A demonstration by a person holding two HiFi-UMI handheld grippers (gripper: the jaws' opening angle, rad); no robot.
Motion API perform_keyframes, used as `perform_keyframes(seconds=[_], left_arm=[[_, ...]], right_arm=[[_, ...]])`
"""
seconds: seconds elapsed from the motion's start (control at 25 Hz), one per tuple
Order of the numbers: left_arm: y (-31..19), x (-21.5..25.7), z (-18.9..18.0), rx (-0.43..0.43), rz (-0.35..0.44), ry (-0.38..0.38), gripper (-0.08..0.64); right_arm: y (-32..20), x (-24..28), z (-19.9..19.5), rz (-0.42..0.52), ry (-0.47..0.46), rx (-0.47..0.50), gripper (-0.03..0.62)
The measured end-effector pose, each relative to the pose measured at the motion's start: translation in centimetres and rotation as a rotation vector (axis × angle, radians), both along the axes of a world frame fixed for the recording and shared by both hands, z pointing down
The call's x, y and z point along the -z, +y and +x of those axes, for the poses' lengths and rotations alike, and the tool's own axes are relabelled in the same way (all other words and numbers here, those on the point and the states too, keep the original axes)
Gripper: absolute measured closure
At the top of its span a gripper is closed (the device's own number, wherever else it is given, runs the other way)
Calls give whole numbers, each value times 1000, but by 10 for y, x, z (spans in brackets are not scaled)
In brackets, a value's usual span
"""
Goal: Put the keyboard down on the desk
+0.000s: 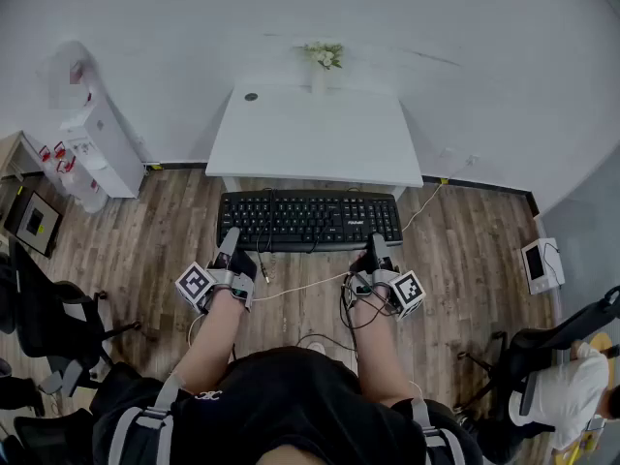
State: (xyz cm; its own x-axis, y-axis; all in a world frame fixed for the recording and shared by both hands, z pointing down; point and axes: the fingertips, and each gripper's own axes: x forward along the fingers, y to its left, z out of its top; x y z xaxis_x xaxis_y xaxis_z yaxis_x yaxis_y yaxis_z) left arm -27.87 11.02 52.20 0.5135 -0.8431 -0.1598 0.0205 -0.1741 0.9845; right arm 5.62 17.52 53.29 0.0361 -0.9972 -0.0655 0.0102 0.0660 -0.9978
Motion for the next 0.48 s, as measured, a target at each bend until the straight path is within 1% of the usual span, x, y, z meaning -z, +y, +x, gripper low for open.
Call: perform_keyframes(seconds=[0.12,0.28,0.48], left_arm=[[2,8,1,-5,14,6,490],[6,8,4,1,7,6,489],[11,7,9,10,6,21,489]], right_arm=[[2,2,1,10,1,-8,517],[4,4,5,16,35,-1,515],[8,9,10,21,40,10,515]])
